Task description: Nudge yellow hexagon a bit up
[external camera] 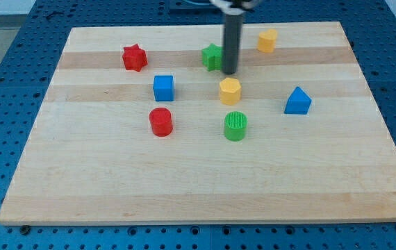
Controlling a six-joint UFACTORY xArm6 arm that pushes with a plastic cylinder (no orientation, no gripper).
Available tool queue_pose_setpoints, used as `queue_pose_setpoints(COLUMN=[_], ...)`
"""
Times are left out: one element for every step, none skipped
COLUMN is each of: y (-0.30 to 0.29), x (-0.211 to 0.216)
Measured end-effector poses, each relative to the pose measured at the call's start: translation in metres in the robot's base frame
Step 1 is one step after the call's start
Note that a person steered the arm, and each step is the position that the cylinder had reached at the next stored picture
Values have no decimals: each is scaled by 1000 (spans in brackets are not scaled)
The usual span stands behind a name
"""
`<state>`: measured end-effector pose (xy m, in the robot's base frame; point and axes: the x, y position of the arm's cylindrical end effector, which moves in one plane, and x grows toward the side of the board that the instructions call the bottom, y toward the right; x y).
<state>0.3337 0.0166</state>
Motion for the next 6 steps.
queue_pose_setpoints(y=[-42,-50,-38,-4,9,13], x=[18,58,93,84,65,72])
